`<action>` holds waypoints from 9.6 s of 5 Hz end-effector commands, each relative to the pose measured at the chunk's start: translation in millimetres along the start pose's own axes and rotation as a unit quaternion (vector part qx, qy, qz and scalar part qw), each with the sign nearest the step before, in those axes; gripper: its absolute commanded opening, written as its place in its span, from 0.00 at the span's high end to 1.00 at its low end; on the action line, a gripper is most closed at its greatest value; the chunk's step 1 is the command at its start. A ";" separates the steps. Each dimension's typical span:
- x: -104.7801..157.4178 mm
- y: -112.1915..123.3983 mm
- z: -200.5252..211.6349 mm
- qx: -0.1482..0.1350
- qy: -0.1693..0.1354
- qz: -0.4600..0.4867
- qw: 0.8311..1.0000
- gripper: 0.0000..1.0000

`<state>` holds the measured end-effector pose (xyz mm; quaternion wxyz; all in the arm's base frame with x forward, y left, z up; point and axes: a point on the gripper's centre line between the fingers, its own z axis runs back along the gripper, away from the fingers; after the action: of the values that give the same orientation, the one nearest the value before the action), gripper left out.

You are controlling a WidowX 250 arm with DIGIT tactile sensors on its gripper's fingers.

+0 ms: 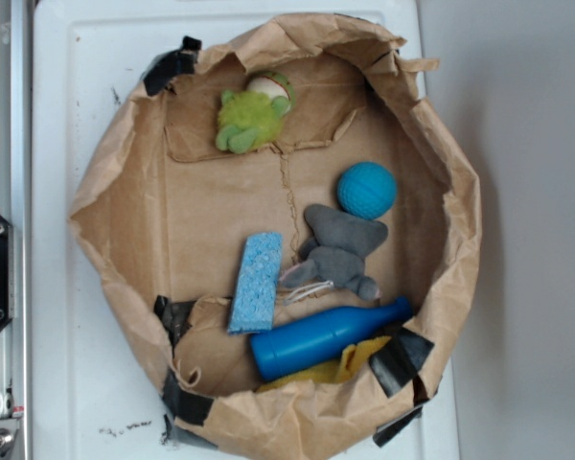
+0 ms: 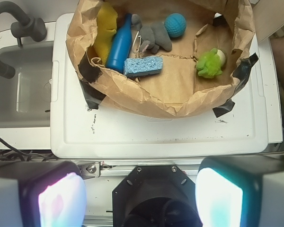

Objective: Grab the green animal.

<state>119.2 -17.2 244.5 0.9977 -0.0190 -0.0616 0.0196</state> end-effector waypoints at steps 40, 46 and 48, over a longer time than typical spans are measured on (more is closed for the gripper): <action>116.7 59.2 -120.4 0.012 -0.022 0.188 0.982 1.00; 105.6 90.2 -168.0 0.044 0.001 0.142 0.989 0.00; 91.4 88.8 -185.0 0.048 0.007 0.093 0.995 0.00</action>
<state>226.8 55.5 58.9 0.9928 0.0216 -0.0396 0.1111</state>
